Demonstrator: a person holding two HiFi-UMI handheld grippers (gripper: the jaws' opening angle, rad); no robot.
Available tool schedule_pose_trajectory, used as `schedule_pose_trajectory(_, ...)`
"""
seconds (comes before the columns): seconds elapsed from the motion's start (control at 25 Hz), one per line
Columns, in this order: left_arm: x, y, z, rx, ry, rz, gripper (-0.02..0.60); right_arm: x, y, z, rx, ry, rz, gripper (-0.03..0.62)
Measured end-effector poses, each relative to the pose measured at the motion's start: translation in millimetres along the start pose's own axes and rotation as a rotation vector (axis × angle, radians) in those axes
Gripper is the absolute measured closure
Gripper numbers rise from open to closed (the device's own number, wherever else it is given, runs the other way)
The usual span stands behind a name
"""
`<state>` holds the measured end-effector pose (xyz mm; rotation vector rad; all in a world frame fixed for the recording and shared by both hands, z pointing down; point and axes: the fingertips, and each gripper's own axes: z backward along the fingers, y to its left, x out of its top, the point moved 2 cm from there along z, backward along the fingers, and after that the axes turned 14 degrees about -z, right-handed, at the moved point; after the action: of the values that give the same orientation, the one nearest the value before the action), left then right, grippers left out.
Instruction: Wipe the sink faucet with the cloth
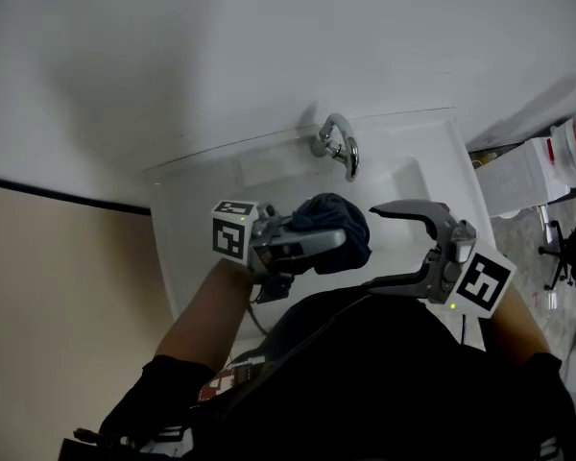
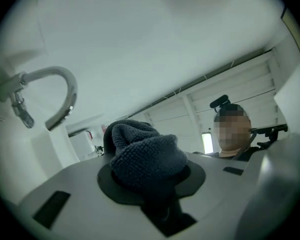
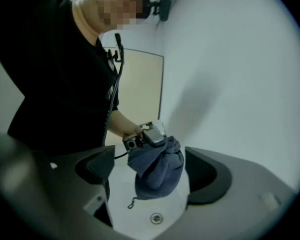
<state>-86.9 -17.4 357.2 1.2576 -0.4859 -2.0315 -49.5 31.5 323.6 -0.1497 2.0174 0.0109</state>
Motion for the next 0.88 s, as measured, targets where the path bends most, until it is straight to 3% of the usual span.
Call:
schedule_pose_trajectory(0.04, -4, -11, -7, -0.034, -0.004, 0.007, 0.48, 1, 4, -11, 0.019, 0.029, 0.05, 0.151)
schedule_pose_trajectory(0.12, -12, -25, -20, -0.076, 0.002, 0.027, 0.48, -3, 10, -27, 0.044, 0.088, 0.104, 0.085)
schedule_pose_trajectory(0.32, -22, -39, -39, -0.121, 0.028, 0.074, 0.48, -11, 13, -38, 0.052, 0.162, 0.18, 0.082)
schedule_pose_trajectory(0.36, -23, -41, -41, -0.131, 0.018, 0.083, 0.48, -10, 15, -36, 0.05, 0.155, 0.19, 0.094)
schedule_pose_trajectory(0.44, -23, -40, -44, -0.137, -0.001, 0.094, 0.48, -9, 17, -31, 0.044, 0.132, 0.192, 0.191)
schedule_pose_trajectory(0.56, -28, -36, -48, -0.115, 0.028, 0.086, 0.471, -14, 17, -21, 0.039, 0.119, 0.149, 0.284)
schedule_pose_trajectory(0.88, -39, -49, -63, -0.2, 0.083, 0.086, 0.412, -14, 28, 3, 0.092, 0.086, 0.093, 0.384)
